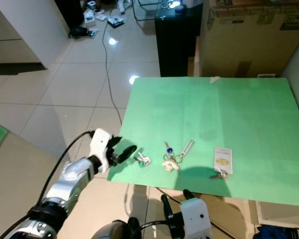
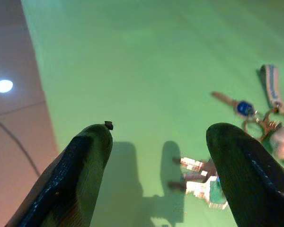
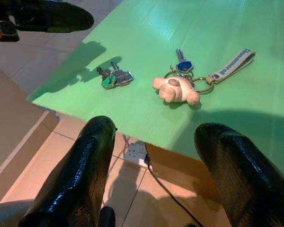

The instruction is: Hang keys on a hook

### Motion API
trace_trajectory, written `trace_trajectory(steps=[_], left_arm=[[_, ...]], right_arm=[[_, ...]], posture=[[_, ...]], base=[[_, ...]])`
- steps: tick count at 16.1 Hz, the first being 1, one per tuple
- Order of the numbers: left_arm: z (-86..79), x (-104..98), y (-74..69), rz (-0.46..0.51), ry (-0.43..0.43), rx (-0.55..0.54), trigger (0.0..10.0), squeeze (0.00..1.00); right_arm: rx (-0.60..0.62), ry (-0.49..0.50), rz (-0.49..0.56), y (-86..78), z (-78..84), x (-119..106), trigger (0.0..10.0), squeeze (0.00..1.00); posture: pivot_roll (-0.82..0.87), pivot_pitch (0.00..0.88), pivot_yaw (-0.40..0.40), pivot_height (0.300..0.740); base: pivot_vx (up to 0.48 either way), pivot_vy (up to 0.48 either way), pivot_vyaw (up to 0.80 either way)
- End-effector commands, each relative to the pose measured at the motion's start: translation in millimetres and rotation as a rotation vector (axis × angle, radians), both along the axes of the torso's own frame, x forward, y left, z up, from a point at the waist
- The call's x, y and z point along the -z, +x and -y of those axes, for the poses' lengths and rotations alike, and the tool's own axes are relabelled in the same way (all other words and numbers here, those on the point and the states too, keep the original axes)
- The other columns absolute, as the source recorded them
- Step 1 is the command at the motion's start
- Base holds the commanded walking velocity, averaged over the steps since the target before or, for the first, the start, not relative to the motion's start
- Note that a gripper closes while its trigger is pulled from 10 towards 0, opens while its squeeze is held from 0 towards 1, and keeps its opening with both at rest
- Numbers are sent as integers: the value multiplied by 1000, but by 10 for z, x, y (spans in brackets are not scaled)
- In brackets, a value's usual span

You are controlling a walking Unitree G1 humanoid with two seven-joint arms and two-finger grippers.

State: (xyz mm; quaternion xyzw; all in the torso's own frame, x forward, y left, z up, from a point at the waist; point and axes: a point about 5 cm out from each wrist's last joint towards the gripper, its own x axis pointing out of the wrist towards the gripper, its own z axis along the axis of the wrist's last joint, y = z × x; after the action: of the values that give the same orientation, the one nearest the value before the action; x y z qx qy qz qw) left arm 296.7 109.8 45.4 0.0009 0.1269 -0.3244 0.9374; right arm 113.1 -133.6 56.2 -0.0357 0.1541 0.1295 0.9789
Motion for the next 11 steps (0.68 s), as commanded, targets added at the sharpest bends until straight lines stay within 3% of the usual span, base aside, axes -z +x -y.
trace_trajectory(steps=[1, 4, 6, 9, 11], left_arm=[[-70, 14, -40, 16, 33, 17, 10000, 0], [-114, -4, -146, 24, 18, 26, 10000, 0], [-88, -4, -165, 28, 3, 2, 10000, 0], [-72, -48, -107, 43, 0, -24, 10000, 0], [-144, -87, -8, 44, 13, -68, 10000, 0]], right_arm=[[5, -3, -22, -30, 8, 34, 10000, 0], [58, -23, 1, 76, 126, 15, 10000, 0], [66, -30, -6, 157, 136, 39, 10000, 0], [60, -32, 5, 228, 145, 45, 10000, 0], [50, -38, 8, 265, 152, 48, 10000, 0]], posture=[[-272, 187, 202, 732], [-268, 174, 193, 732], [-262, 160, 184, 732], [-254, 152, 180, 732], [-249, 155, 178, 732]], base=[[0, 0, 0], [0, 0, 0], [0, 0, -581], [0, 0, -563], [0, 0, -566]])
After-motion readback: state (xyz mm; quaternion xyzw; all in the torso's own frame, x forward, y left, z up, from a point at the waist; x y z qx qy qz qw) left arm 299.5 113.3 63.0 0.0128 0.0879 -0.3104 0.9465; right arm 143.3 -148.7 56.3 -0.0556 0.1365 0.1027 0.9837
